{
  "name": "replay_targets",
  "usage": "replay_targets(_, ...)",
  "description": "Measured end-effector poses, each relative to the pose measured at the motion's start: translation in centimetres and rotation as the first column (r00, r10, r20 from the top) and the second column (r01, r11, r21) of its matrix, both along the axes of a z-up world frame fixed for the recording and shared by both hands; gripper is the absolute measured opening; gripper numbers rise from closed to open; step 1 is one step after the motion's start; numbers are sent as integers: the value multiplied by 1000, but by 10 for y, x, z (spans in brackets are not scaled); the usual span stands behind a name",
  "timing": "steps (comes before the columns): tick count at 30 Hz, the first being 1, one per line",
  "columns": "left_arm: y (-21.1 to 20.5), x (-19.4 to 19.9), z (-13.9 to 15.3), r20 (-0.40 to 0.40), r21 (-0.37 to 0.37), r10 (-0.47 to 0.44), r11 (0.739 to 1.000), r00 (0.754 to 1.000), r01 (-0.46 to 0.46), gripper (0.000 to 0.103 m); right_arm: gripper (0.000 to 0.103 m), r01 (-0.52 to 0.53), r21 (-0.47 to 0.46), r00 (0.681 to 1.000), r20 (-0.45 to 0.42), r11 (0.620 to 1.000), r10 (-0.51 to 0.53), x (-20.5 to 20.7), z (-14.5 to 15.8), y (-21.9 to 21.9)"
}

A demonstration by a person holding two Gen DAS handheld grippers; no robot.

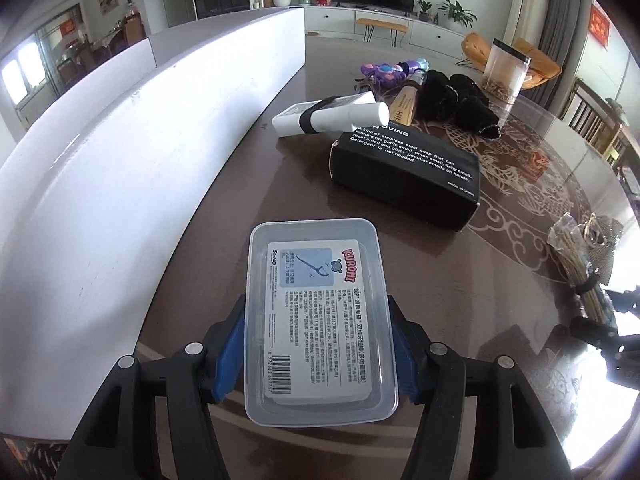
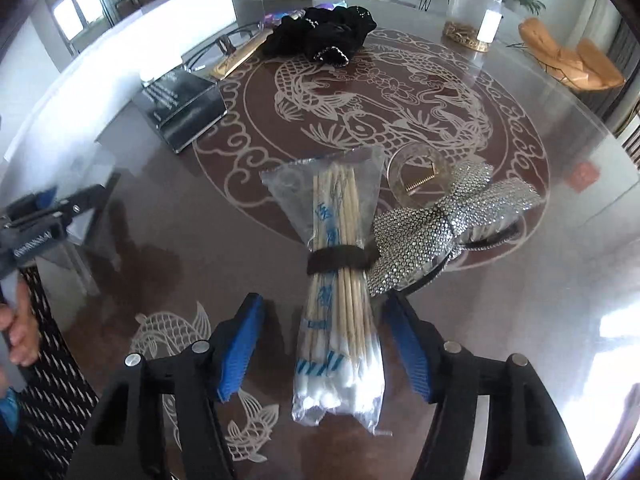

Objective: Organize objects
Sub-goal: 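Grasp the clear plastic box with the left tool while the right tool holds the swab bundle, then carry both items into the white bin and open both tools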

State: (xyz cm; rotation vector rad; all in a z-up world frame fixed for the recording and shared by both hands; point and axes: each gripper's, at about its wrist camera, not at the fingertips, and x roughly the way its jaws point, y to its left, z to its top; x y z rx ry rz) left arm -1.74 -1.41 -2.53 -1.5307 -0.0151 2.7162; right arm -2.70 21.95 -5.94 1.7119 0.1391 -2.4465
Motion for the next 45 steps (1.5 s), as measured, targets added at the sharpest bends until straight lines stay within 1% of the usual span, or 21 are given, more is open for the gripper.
replay_targets(3, 6, 2, -2, -16, 28, -12, 1000, 1000, 13, 62, 65, 30, -114, 999, 46, 993, -25, 4, 4, 2)
replay_targets(7, 10, 2, -4, -23, 46, -24, 999, 999, 25, 62, 65, -28, -242, 997, 57, 970, 43, -5, 8, -12)
replay_targets(9, 5, 7, -2, -23, 54, -16, 998, 1000, 18, 62, 65, 9, -191, 998, 58, 982, 2, -16, 4, -10)
replay_targets(12, 3, 6, -3, -20, 73, -8, 997, 1000, 10, 62, 64, 52, -174, 998, 45, 983, -45, -30, 1, -14)
replay_targets(13, 3, 6, -3, -20, 74, -11, 997, 1000, 13, 62, 57, 41, -149, 999, 39, 988, -35, -34, 1, -18)
replay_targets(14, 3, 7, -1, -28, 75, -15, 997, 999, 17, 62, 34, 15, -106, 1000, 26, 994, -12, -34, 2, -25)
replay_targets(15, 3, 10, 4, -48, 80, -23, 996, 999, 27, 62, 29, -34, -67, 999, 17, 997, 36, -34, 2, -36)
replay_targets(17, -1, 18, 17, -81, 125, -30, 991, 996, 40, 62, 29, -67, -58, 998, 14, 996, 68, -29, 5, -46)
replay_targets(19, -8, 26, 31, -102, 175, -26, 984, 994, 44, 62, 29, -83, -59, 996, -24, 995, 82, -23, 19, -52)
replay_targets(23, -40, 34, 75, -162, 281, 32, 960, 986, 15, 62, 29, -120, -138, 985, -139, 983, 100, -24, 70, -68)
replay_targets(27, -94, 29, 119, -223, 312, 133, 948, 966, -58, 62, 29, -218, -201, 948, -276, 955, 158, -40, 138, -116)
replay_targets(30, -143, 13, 131, -222, 264, 227, 950, 948, -165, 62, 29, -316, -262, 917, -331, 912, 223, -55, 170, -169)
replay_targets(33, -183, -5, 120, -158, 221, 307, 937, 939, -269, 61, 29, -407, -311, 887, -358, 859, 291, -71, 182, -236)
replay_targets(35, -204, -14, 106, -114, 199, 349, 925, 930, -323, 61, 29, -437, -314, 875, -367, 843, 317, -82, 181, -272)
replay_targets(36, -212, -18, 98, -90, 193, 366, 919, 926, -345, 61, 29, -450, -312, 869, -368, 837, 330, -83, 179, -291)
replay_targets(39, -232, -22, 74, -21, 196, 409, 896, 912, -398, 62, 29, -455, -268, 868, -348, 849, 356, -100, 158, -339)
replay_targets(41, -235, -25, 64, 19, 167, 428, 890, 904, -425, 63, 31, -453, -253, 871, -331, 855, 364, -108, 143, -358)
replay_targets(42, -232, -26, 64, 15, 123, 416, 902, 909, -415, 77, 38, -444, -238, 876, -319, 864, 362, -115, 129, -367)
replay_targets(43, -230, -27, 63, 30, 103, 403, 909, 915, -404, 101, 45, -434, -225, 881, -309, 872, 359, -118, 121, -373)
replay_targets(44, -229, -28, 61, 46, 94, 394, 913, 918, -397, 103, 63, -420, -215, 887, -302, 882, 349, -120, 112, -376)
replay_targets(45, -227, -27, 61, 49, 83, 395, 914, 917, -398, 103, 76, -404, -210, 893, -304, 890, 333, -118, 108, -375)
